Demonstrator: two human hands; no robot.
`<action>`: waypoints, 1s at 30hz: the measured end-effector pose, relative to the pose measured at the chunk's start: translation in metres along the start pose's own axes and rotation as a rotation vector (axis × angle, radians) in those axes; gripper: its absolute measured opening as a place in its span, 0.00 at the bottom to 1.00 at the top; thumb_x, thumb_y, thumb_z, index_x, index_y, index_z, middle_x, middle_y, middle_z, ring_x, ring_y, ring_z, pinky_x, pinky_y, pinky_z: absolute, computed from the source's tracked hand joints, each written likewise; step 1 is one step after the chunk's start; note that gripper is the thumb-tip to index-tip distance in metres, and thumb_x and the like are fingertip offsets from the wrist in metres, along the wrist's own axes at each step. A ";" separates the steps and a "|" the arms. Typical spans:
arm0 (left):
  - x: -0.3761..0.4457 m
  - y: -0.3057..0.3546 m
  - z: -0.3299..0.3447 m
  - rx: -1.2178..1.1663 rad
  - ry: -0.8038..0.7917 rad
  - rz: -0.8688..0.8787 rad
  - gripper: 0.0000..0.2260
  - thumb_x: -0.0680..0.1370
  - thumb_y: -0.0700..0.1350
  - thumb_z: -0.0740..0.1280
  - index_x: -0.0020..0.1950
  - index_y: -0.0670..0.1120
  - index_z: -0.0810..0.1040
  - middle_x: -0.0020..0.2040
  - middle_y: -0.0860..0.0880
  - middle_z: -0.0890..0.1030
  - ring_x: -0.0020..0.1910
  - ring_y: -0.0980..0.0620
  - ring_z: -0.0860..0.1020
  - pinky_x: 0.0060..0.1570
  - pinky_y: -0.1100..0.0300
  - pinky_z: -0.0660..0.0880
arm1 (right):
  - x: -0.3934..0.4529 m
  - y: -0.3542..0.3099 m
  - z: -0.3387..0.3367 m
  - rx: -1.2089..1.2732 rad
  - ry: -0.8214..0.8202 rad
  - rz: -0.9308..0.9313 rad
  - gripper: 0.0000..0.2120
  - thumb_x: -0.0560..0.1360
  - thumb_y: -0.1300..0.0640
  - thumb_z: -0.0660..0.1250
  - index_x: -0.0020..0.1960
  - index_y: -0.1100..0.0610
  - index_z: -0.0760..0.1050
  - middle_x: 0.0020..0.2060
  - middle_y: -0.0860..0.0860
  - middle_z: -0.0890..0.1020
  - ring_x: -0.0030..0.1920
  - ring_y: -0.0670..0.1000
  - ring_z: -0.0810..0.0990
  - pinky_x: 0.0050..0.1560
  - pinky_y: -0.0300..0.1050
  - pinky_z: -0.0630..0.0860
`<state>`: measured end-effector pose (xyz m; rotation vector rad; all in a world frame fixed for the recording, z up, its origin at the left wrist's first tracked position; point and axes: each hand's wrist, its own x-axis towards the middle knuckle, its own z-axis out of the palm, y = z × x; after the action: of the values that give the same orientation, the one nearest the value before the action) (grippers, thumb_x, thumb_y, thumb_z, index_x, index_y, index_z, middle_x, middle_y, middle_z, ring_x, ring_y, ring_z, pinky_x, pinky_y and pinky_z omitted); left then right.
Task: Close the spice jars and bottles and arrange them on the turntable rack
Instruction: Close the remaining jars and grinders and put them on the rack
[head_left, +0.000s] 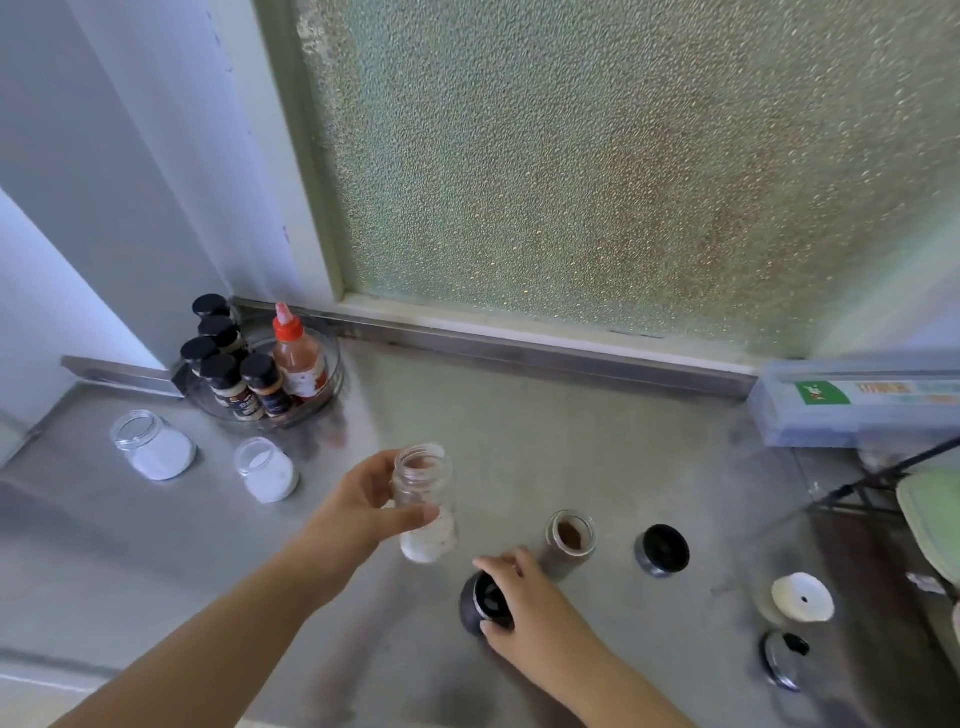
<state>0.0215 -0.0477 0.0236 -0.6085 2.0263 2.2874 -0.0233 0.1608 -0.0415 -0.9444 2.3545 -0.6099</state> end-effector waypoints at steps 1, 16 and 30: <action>-0.001 0.001 -0.004 -0.006 0.002 0.006 0.25 0.57 0.42 0.76 0.53 0.50 0.77 0.48 0.51 0.84 0.50 0.54 0.80 0.45 0.64 0.76 | 0.003 -0.004 -0.003 0.019 0.017 -0.001 0.28 0.73 0.56 0.63 0.70 0.47 0.60 0.63 0.47 0.64 0.61 0.49 0.72 0.57 0.36 0.68; -0.005 0.002 -0.035 -0.061 0.118 0.005 0.32 0.53 0.47 0.76 0.56 0.47 0.76 0.50 0.49 0.84 0.50 0.53 0.82 0.45 0.63 0.77 | 0.069 -0.027 -0.013 -0.092 0.040 0.053 0.26 0.73 0.58 0.66 0.69 0.57 0.62 0.65 0.54 0.68 0.64 0.57 0.69 0.63 0.48 0.68; 0.010 0.026 -0.015 -0.024 0.056 0.042 0.28 0.52 0.44 0.76 0.51 0.50 0.78 0.46 0.53 0.85 0.48 0.54 0.82 0.43 0.65 0.77 | 0.078 -0.023 -0.013 -0.132 -0.006 0.016 0.33 0.71 0.62 0.68 0.71 0.59 0.56 0.66 0.57 0.66 0.64 0.60 0.67 0.61 0.53 0.71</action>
<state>0.0094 -0.0687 0.0442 -0.6445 2.0581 2.3470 -0.0687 0.0917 -0.0421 -0.9827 2.4190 -0.4490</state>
